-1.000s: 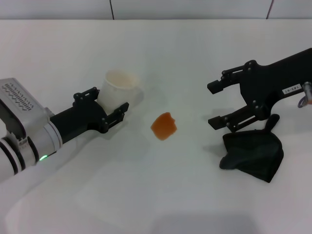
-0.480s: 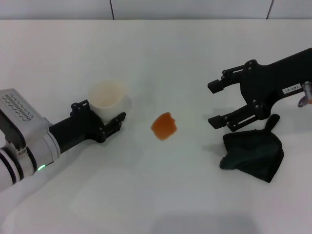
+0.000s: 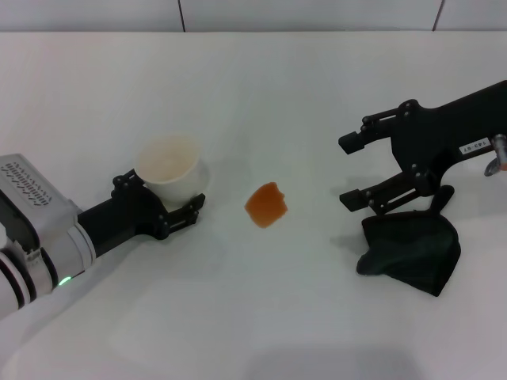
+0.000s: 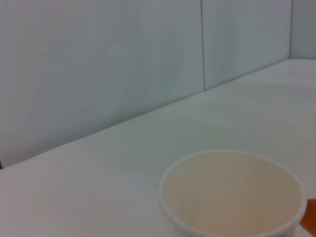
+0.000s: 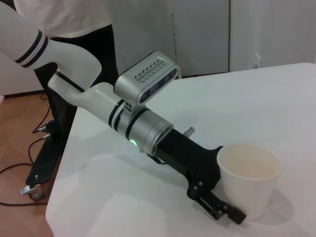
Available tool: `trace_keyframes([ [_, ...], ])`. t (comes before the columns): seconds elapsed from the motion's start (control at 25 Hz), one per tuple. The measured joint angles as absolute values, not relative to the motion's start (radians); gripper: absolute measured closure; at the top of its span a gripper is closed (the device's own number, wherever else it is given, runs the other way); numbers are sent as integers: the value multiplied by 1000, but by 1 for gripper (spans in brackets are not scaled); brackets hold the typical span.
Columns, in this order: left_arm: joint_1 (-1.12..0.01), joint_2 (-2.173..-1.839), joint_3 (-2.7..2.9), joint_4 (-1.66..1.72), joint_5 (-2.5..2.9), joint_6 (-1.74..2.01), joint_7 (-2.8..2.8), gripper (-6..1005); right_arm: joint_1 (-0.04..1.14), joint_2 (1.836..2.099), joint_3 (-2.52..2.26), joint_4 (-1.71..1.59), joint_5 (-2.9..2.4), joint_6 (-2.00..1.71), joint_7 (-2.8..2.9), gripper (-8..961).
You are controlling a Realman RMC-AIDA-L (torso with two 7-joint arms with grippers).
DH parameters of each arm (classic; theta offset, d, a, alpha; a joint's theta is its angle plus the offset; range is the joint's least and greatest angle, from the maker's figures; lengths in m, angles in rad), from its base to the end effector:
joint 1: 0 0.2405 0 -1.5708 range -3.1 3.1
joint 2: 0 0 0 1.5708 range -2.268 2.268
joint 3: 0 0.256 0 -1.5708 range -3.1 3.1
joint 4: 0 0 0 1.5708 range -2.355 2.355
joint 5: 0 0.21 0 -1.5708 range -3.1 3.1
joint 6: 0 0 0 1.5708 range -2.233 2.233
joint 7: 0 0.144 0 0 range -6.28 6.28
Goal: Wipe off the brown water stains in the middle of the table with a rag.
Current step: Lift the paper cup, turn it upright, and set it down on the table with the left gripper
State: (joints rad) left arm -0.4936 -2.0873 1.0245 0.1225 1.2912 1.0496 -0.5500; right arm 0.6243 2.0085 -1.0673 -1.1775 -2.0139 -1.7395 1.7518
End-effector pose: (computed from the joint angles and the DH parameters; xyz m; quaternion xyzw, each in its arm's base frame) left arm -0.3205 0.3098 -0.0801 -0.9097 -0.1717 -0.1795 0.3328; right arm 0.1557 0.3485 0.0410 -0.9944 0.0531 0.0870 0.0279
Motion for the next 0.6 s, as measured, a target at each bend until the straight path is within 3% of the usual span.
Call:
trace_keyframes([
  [0.16,-497,-2088,1024,124,1280,1050,-553,175,624,2009,-1068,-1178,-2013,-1740,1752,160],
  [0.6,-453,-2087,1024,128,1237,1108,-548,110,625,2008,-1065,-1178,-2017,-1739,1752,163],
])
